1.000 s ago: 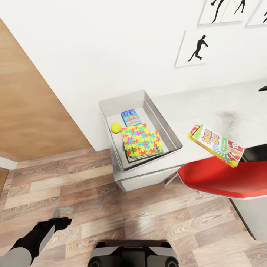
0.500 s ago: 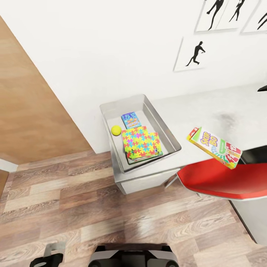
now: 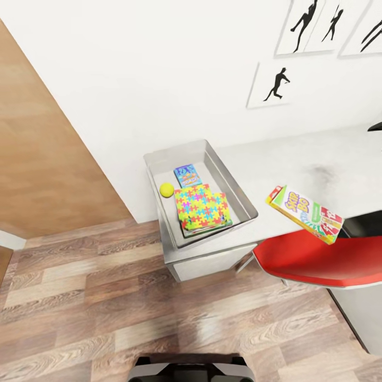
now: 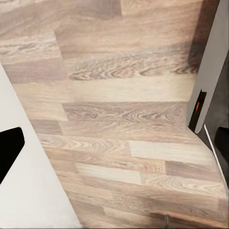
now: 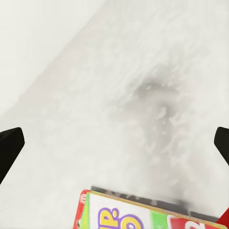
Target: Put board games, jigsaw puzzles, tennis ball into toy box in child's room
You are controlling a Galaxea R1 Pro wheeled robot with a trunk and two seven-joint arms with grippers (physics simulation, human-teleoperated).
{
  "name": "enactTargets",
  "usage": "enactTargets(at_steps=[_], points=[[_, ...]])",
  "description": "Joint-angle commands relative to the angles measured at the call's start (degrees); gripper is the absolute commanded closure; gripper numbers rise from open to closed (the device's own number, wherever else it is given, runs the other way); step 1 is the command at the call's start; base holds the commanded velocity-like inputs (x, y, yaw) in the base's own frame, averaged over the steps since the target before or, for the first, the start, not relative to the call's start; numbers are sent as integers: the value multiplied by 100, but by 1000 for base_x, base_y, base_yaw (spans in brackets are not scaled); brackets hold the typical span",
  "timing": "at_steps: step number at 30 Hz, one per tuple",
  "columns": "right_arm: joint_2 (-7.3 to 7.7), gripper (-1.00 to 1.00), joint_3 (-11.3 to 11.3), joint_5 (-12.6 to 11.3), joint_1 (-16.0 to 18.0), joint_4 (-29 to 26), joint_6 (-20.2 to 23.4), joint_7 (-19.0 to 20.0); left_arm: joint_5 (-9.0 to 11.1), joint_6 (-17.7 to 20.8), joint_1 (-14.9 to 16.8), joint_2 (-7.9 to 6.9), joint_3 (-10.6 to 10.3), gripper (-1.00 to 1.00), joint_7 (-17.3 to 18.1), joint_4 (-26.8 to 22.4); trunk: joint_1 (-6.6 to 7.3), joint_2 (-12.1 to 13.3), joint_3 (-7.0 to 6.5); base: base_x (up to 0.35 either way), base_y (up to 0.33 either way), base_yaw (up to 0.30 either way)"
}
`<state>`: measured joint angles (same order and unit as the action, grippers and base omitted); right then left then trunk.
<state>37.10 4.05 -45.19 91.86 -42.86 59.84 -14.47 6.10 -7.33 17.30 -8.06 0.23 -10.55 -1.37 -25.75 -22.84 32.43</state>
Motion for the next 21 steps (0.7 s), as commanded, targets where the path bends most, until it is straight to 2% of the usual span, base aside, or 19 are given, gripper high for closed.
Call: enactTargets(at_steps=[1,7,12,16,21], points=[[0,-100,-1,-60,5,-3,16,-56,53,-31,-85,40,-6,-100,6,6,-4,-8,-3,0,0,0],[-6,-100,-13,-60,4,-3,16,-56,53,-28,-505,296,-1,-100,9,17,-4,-8,-60,0,0,0],[0,-100,-15,-60,7,-3,16,-56,52,-30,-672,493,2,-100,9,18,-4,-8,-108,0,0,0],[5,-100,-11,-61,7,-3,16,-56,46,-39,-720,580,4,-100,9,9,-4,-8,-146,0,0,0],[3,-100,-12,-61,8,-3,16,-56,43,-48,-740,615,9,-100,9,-3,-4,-8,-194,0,0,0]])
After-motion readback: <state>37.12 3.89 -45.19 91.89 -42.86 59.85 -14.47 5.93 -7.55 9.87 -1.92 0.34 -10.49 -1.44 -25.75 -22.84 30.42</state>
